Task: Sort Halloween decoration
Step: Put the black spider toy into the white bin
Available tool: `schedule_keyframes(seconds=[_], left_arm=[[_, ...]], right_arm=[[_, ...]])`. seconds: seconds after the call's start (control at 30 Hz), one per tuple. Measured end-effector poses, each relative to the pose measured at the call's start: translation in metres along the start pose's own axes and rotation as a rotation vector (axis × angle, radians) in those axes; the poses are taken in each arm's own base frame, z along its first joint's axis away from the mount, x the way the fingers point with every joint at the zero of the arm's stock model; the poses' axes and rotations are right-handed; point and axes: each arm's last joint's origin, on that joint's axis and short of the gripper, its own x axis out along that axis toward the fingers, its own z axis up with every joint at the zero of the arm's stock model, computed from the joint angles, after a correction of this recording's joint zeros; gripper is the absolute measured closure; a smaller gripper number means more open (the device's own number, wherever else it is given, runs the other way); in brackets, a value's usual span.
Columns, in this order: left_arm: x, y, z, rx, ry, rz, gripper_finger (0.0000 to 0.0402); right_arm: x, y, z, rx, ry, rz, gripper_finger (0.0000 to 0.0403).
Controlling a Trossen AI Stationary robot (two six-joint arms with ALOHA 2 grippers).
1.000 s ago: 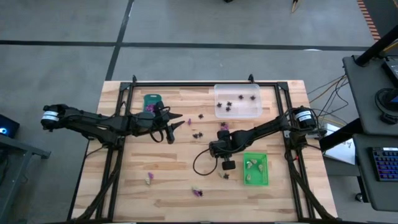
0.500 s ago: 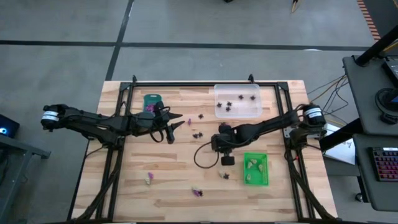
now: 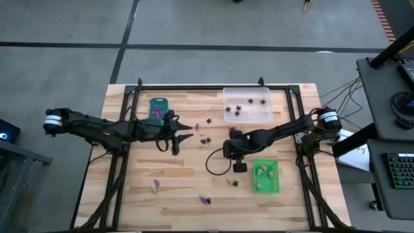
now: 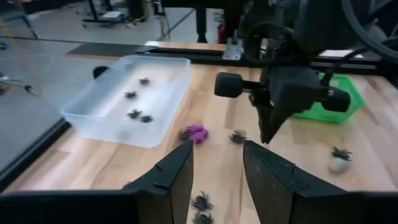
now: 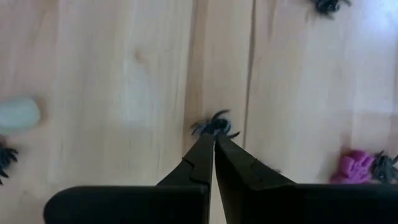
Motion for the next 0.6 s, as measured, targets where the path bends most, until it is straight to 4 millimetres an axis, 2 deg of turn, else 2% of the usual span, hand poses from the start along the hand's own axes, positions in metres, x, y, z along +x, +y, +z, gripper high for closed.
schedule_keyframes(seconds=[0.17,0.37,0.5,0.6], left_arm=[[0.018,-0.009,-0.006,0.001,-0.026,-0.032,0.0284],[0.039,-0.017,-0.017,0.013,-0.053,-0.046,0.0312],[0.046,-0.018,-0.017,0.009,-0.050,-0.045,0.0324],[0.049,-0.019,-0.014,0.007,-0.059,-0.046,0.0325]], right_arm=[[0.002,0.002,-0.017,-0.038,-0.085,0.006,0.0394],[0.003,0.001,-0.032,-0.073,-0.257,-0.007,0.0394],[0.004,0.002,-0.035,-0.090,-0.330,-0.012,0.0394],[0.007,0.001,-0.038,-0.088,-0.321,-0.015,0.0383]])
